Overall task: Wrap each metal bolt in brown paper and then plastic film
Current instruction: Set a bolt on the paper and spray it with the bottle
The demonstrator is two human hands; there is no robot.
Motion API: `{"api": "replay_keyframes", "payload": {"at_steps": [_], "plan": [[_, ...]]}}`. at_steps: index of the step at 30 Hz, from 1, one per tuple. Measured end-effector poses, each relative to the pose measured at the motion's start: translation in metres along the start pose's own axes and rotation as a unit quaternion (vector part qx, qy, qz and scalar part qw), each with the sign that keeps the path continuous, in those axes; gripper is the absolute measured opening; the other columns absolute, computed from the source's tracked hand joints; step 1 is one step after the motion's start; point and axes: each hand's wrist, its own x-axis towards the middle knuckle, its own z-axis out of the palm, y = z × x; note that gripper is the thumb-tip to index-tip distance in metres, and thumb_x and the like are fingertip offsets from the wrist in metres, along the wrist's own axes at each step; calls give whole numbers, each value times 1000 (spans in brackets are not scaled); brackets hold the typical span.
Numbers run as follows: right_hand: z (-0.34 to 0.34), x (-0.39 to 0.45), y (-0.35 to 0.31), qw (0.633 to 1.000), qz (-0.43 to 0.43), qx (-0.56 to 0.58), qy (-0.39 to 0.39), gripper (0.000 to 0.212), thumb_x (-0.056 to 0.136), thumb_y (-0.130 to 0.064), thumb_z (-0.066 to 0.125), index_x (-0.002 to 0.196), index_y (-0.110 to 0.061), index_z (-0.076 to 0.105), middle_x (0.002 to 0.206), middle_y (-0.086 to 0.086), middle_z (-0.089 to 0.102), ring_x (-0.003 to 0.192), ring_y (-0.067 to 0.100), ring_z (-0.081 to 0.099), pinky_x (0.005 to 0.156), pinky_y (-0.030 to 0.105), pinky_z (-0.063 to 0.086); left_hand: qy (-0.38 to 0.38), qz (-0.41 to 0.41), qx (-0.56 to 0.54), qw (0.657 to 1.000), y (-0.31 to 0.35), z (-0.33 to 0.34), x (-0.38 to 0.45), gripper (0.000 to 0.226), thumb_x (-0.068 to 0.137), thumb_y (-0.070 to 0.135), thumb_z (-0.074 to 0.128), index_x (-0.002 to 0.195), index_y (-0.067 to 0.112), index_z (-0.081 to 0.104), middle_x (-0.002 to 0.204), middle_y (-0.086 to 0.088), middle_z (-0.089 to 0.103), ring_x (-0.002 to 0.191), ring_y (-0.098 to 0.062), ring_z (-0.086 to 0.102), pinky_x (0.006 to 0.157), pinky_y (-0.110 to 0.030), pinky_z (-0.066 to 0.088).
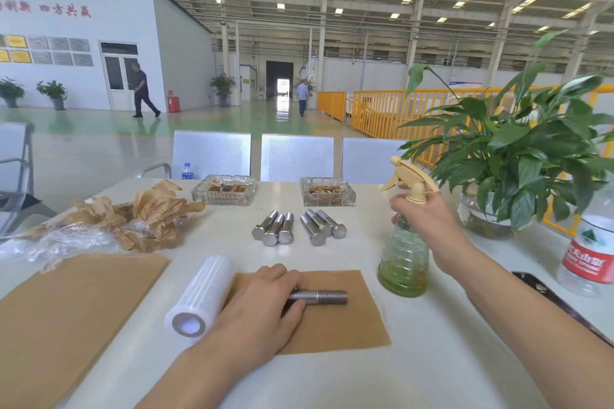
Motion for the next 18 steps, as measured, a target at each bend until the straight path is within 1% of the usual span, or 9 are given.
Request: {"api": "replay_keyframes", "payload": {"at_steps": [2,5,7,9,10,12,14,18], "plan": [[-6,-11,-10,999,0,-27,-40,16,85,-11,70,102,-10,69,87,3,68,59,12,64,58,25,52,-1,-3,0,1000,0,-1,1,15,96,43,48,107,36,55,97,16,50,97,-5,49,85,-26,43],[-18,-36,-28,991,-13,-55,-117,23,89,-18,73,112,-16,68,107,4,74,61,17,68,62,29,48,1,-5,-2,1000,3,-3,0,15,96,41,50,107,35,57,96,15,51,96,-7,50,85,-28,45],[-24,-53,-42,987,-16,-51,-150,29,91,-17,72,119,-21,66,112,1,75,59,18,67,66,30,50,1,-7,-6,1000,6,-4,-1,13,95,39,53,106,33,59,95,14,53,96,-9,51,85,-30,45],[-28,-69,-58,984,-3,-36,-173,29,92,-16,70,118,-26,67,113,-4,76,59,18,65,73,34,52,0,-9,-8,1000,7,-5,-1,12,95,37,55,105,32,60,94,12,55,97,-10,52,85,-30,45],[-29,-78,-66,982,8,-30,-185,28,91,-16,69,117,-27,68,113,-5,76,59,17,64,73,35,53,0,-12,-9,1000,7,-6,-1,12,96,37,55,105,31,60,94,12,55,97,-11,53,85,-31,45],[-30,-95,-81,977,41,-27,-208,25,89,-17,70,113,-26,70,110,-5,77,58,18,63,69,34,54,5,-19,-15,1000,7,-5,-1,12,98,36,52,105,30,61,95,10,57,97,-11,54,86,-32,45],[-26,-115,-91,967,96,-40,-234,27,85,-19,74,112,-23,71,107,-3,78,57,18,63,66,34,56,14,-28,-21,999,8,-5,-1,17,102,31,45,104,29,61,97,9,61,97,-13,57,86,-31,44],[-12,-150,-98,928,201,-61,-307,35,81,-19,81,114,-13,70,114,9,73,60,24,70,64,37,58,32,-81,-31,996,7,-5,-1,20,102,21,39,104,29,57,99,7,68,94,-20,62,83,-37,48]]}}
